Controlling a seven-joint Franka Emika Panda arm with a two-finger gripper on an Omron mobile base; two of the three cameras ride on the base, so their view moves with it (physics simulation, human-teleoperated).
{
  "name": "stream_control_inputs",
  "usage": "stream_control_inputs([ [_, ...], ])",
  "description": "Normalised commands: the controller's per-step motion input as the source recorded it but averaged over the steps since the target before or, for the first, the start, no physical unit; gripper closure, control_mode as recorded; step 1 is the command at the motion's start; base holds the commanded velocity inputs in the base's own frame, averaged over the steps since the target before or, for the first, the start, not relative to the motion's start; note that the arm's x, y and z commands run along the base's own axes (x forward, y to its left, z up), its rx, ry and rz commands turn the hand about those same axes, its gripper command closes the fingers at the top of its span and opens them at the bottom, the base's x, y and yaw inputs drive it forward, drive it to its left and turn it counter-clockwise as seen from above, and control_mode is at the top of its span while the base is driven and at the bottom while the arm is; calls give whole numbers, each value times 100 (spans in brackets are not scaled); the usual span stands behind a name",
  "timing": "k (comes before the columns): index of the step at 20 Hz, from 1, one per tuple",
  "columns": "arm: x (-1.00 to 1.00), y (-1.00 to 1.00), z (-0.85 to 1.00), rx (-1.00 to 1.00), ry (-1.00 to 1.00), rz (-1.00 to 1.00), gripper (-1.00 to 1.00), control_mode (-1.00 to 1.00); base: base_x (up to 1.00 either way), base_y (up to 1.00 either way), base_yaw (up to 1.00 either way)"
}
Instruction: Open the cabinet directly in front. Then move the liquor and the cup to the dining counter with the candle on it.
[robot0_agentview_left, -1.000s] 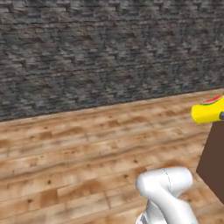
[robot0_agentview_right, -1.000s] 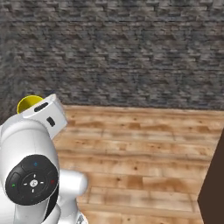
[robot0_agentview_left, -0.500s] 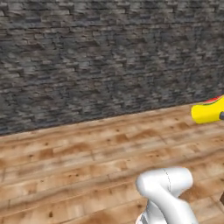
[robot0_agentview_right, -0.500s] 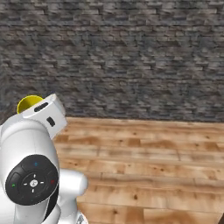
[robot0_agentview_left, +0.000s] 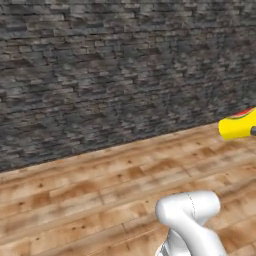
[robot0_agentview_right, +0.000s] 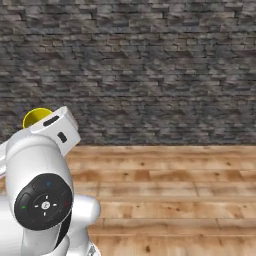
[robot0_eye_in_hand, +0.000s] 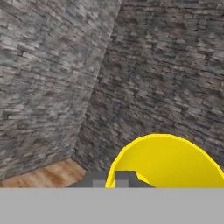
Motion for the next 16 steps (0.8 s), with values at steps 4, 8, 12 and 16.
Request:
stream_control_inputs([
  [4, 0, 0, 0, 0, 0, 0, 100, 100, 27, -20, -37],
  [8, 0, 0, 0, 0, 0, 0, 100, 100, 20, -9, -42],
  [12, 0, 0, 0, 0, 0, 0, 100, 100, 26, 0, -44],
  [16, 0, 0, 0, 0, 0, 0, 100, 100, 52, 21, -43],
])
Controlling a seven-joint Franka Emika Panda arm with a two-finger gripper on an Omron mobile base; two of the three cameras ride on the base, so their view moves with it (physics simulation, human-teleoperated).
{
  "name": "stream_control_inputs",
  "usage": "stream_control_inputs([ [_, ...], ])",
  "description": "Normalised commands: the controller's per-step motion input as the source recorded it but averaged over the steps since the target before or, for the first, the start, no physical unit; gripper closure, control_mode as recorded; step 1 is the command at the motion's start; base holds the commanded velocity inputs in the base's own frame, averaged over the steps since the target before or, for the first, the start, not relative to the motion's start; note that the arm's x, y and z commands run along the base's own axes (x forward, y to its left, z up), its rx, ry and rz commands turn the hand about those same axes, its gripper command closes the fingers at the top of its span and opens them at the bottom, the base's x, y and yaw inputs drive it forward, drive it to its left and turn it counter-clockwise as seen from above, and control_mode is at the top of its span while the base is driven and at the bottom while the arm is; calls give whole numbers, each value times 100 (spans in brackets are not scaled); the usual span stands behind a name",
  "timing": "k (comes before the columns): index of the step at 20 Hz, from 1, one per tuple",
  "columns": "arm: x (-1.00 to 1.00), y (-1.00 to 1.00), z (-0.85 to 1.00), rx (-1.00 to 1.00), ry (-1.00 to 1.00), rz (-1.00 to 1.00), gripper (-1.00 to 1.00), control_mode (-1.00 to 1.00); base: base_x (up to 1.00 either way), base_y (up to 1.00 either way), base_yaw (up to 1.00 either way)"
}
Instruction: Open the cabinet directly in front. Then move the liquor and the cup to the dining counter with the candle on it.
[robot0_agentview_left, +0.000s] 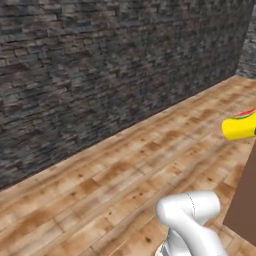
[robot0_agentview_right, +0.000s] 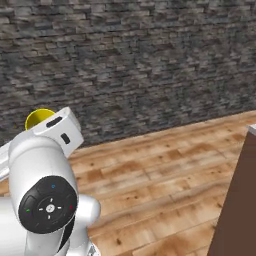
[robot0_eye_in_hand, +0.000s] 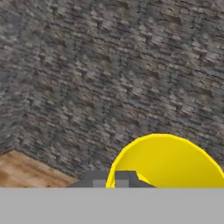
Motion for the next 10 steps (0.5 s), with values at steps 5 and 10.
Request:
stream_control_inputs([
  [5, 0, 0, 0, 0, 0, 0, 100, 100, 60, 40, -39],
  [10, 0, 0, 0, 0, 0, 0, 100, 100, 52, 51, -34],
])
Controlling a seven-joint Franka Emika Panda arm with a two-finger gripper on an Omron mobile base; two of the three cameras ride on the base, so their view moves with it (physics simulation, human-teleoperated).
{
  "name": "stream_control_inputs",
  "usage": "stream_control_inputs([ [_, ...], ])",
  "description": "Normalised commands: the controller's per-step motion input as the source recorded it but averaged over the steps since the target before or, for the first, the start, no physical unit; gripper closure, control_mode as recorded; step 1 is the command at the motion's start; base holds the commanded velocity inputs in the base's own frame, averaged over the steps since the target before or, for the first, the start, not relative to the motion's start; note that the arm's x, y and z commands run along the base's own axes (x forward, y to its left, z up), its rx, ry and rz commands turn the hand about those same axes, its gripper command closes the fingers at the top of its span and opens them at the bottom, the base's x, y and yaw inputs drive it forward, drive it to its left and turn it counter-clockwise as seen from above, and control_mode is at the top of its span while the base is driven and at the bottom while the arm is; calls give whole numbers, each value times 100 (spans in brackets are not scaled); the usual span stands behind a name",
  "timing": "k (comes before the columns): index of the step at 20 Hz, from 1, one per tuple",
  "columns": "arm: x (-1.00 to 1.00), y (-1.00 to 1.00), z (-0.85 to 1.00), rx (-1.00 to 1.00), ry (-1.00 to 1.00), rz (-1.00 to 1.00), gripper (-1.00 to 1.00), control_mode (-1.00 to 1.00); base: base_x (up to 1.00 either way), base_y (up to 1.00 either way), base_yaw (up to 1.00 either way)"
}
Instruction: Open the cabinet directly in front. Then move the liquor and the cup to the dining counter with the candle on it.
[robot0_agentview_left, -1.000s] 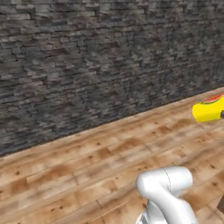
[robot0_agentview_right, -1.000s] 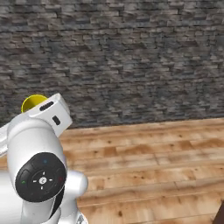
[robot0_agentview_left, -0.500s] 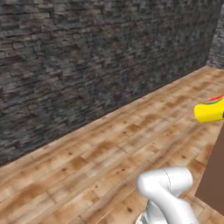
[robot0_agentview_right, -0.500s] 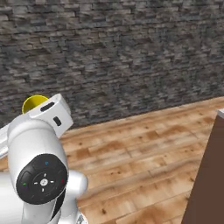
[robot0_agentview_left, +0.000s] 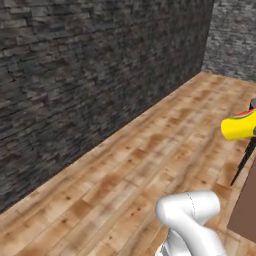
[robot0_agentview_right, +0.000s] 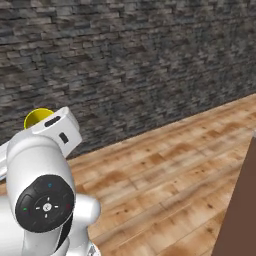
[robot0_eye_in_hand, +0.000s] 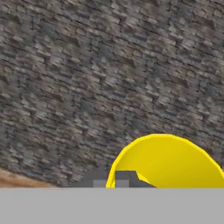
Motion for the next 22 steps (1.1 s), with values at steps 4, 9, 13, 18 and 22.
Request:
stream_control_inputs([
  [4, 0, 0, 0, 0, 0, 0, 100, 100, 38, 56, -29],
  [9, 0, 0, 0, 0, 0, 0, 100, 100, 33, 32, -27],
  [13, 0, 0, 0, 0, 0, 0, 100, 100, 38, 34, -28],
  [18, 0, 0, 0, 0, 0, 0, 100, 100, 50, 21, -26],
  [22, 0, 0, 0, 0, 0, 0, 100, 100, 57, 22, -26],
])
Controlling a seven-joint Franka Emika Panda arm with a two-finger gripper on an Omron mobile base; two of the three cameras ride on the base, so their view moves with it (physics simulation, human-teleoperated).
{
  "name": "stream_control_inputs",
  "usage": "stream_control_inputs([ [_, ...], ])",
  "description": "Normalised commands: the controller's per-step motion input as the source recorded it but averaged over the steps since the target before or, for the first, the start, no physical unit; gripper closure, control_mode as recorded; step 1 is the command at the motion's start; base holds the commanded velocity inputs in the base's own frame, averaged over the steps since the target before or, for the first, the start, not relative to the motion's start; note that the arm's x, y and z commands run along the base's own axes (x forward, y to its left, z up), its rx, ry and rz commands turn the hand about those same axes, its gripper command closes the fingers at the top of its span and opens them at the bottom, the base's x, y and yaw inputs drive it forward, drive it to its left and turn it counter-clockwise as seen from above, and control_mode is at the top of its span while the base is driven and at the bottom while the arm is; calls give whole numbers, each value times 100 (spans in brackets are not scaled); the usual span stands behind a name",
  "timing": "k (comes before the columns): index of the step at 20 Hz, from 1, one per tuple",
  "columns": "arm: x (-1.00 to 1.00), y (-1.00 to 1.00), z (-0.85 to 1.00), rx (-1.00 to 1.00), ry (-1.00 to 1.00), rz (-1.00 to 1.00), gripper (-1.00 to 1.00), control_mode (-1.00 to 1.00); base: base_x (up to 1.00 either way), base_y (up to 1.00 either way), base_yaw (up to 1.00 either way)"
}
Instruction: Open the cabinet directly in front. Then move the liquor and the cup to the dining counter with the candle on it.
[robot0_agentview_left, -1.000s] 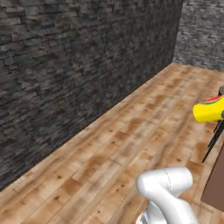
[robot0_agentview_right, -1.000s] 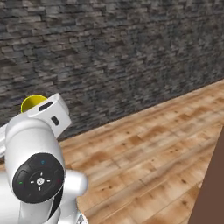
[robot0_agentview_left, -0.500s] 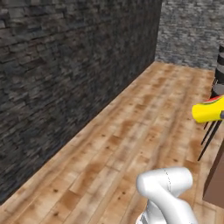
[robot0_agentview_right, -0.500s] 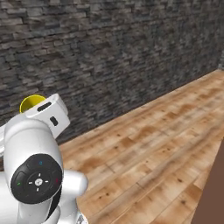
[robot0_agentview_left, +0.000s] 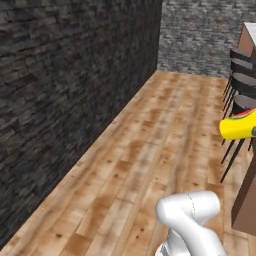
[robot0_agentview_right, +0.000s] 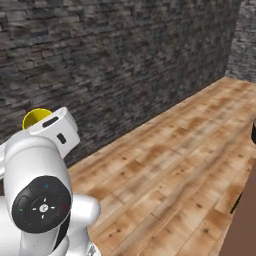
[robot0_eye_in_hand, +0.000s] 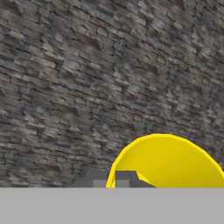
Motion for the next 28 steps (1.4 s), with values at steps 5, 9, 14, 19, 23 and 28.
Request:
stream_control_inputs([
  [5, 0, 0, 0, 0, 0, 0, 100, 100, 57, 27, -28],
  [9, 0, 0, 0, 0, 0, 0, 100, 100, 59, 25, -28],
  [14, 0, 0, 0, 0, 0, 0, 100, 100, 60, 24, -29],
  [19, 0, 0, 0, 0, 0, 0, 100, 100, 61, 22, -29],
  [23, 0, 0, 0, 0, 0, 0, 100, 100, 63, 20, -29],
  [28, 0, 0, 0, 0, 0, 0, 100, 100, 65, 25, -30],
])
